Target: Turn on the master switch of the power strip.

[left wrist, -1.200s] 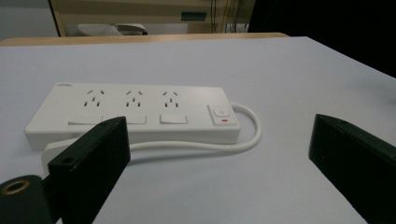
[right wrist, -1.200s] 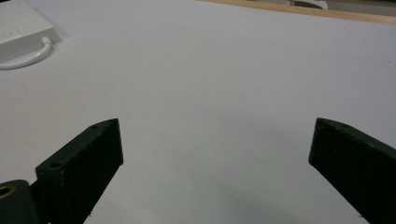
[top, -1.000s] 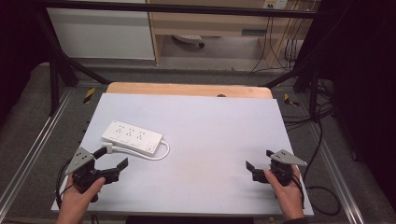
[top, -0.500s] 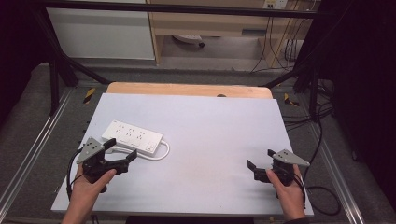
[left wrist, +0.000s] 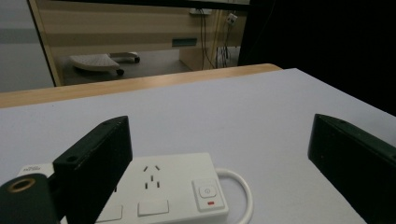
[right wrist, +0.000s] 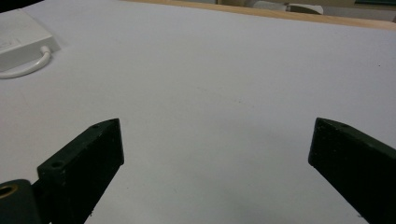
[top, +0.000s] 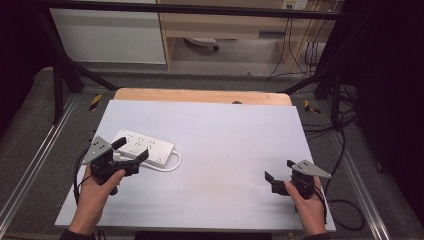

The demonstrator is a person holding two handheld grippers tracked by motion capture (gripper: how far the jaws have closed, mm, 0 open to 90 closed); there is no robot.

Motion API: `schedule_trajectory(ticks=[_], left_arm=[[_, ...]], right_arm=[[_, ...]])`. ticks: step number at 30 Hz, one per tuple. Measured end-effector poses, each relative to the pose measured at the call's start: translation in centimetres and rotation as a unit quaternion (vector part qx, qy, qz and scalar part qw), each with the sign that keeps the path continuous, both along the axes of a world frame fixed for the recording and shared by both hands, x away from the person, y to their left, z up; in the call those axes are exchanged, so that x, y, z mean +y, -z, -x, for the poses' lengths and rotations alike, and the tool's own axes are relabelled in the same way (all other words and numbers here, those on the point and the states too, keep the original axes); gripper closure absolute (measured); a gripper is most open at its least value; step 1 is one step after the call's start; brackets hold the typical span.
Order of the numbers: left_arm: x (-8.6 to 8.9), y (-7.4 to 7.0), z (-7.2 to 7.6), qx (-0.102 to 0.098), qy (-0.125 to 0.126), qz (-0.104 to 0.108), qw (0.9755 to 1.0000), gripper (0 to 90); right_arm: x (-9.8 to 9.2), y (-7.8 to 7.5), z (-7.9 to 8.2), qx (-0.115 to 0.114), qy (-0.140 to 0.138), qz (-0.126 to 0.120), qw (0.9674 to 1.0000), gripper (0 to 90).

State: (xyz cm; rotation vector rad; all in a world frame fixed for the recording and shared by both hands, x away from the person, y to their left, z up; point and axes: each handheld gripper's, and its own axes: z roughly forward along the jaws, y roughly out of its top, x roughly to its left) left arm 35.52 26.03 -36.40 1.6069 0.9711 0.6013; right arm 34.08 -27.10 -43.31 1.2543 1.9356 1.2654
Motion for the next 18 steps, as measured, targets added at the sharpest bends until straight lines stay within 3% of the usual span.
schedule_trajectory(ticks=[18], left_arm=[[-2.3,0.0,-1.9,0.008,0.012,-0.019,0.9997,8.6]], right_arm=[[-0.1,-0.1,0.0,-0.007,0.004,0.002,1.0,4.4]])
